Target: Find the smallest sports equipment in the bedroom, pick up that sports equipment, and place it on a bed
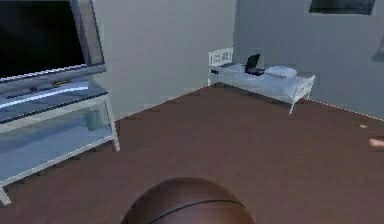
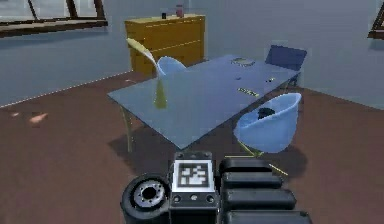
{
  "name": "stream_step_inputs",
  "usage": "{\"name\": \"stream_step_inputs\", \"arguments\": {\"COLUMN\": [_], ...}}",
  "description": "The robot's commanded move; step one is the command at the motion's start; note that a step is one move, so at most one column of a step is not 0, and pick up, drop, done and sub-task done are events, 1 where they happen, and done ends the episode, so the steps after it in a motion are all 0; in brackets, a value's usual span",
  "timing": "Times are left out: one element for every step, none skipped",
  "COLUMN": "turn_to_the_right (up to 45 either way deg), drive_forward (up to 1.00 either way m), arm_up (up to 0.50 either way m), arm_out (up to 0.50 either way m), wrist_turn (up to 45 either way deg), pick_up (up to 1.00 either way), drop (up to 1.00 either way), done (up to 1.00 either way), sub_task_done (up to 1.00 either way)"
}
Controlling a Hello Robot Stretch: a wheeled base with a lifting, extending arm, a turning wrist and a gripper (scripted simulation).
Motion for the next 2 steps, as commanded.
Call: {"name": "stream_step_inputs", "arguments": {"turn_to_the_right": [0.0,12.0], "drive_forward": [0.35,0.00], "arm_up": [0.00,0.00], "arm_out": [0.00,0.00], "wrist_turn": [0.0,0.0], "pick_up": [0.00,0.00], "drop": [0.00,0.00], "done": [0.00,0.00], "sub_task_done": [0.00,0.00]}}
